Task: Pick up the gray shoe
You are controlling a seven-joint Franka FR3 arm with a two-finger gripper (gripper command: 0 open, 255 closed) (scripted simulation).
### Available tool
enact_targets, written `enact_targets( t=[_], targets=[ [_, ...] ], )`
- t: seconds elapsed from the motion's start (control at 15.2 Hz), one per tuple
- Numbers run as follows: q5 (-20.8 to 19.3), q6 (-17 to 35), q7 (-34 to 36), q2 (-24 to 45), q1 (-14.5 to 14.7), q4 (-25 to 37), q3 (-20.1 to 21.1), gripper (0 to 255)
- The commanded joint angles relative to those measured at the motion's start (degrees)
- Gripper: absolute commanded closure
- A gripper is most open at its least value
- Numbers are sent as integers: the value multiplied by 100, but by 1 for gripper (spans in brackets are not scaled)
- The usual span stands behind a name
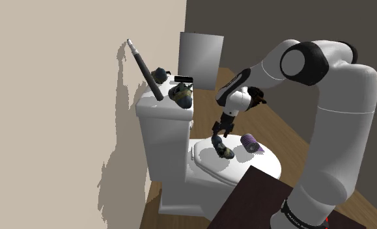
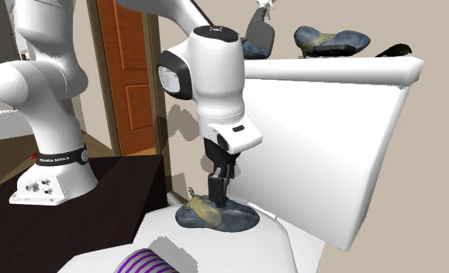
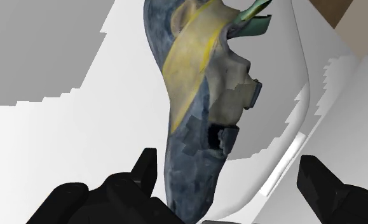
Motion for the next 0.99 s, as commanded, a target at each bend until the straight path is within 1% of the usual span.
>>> enact_targets(
  t=[0.0, 0.33, 0.46, 0.53, 0.92],
  targets=[
    [164, 97, -127, 209, -55, 63, 47, 0],
    [461, 349, -386, 553, -139, 92, 179, 0],
    [495, 378, -415, 594, -151, 97, 196, 0],
    [486, 372, -410, 583, -149, 93, 192, 255],
    [482, 367, -402, 582, -146, 98, 191, 255]
  ],
)
